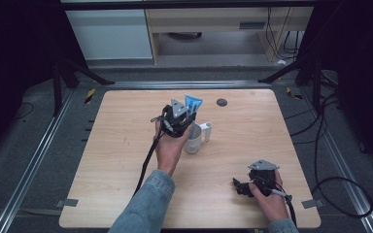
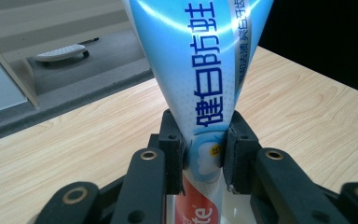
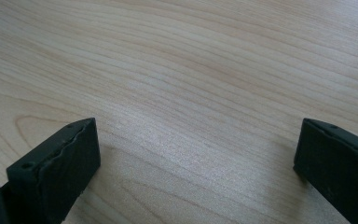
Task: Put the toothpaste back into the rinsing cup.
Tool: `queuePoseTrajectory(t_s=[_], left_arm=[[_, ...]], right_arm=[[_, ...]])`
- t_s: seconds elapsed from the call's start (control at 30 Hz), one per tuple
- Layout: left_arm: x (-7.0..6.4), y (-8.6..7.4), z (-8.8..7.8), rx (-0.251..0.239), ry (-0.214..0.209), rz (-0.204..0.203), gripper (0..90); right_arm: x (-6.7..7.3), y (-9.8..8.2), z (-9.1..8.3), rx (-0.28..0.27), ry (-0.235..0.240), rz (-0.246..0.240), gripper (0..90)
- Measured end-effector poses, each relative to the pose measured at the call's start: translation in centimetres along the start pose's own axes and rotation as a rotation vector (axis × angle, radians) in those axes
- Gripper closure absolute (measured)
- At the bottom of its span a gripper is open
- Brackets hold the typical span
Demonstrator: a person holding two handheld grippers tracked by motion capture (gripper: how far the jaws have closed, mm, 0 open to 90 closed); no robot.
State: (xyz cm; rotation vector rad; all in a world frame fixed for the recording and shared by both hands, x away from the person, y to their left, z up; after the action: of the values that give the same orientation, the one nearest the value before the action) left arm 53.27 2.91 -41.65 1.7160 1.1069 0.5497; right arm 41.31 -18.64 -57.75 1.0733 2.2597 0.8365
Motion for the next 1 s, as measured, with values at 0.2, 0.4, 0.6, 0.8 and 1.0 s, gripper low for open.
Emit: queuePoseTrajectory(t_s=[0.2,0.4,0.6,0.8,1.0], left_arm=[[0.1,-0.3,0.1,0.011,0.005,0.005,72.0],[-0.2,-0.6,0.3,0.02,-0.001,0.002,72.0],[-0.1,-1.1,0.6,0.031,0.003,0.0,71.9],[0.0,-1.7,1.0,0.041,0.003,-0.013,71.9],[0.1,-2.0,1.1,0.05,0.002,-0.015,71.9]], right_arm=[[0.0,0.0,0.0,0.0,0.0,0.0,0.4],[0.0,0.0,0.0,0.0,0.0,0.0,0.4],[0.0,0.0,0.0,0.0,0.0,0.0,0.4],[0.0,0.0,0.0,0.0,0.0,0.002,0.4],[0.0,0.0,0.0,0.0,0.0,0.002,0.4]])
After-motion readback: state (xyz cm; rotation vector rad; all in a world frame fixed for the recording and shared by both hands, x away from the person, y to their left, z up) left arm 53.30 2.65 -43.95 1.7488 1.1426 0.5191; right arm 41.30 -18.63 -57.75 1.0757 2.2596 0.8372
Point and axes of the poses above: each handheld gripper's, and its own axes: z roughly forward along the jaws, y roughly out of its top, x roughly to its left, the point moved 9 cm from there along z, roughly forward along the jaws, and after that the axes turned 13 degrees about -z, right-handed, at the moved point
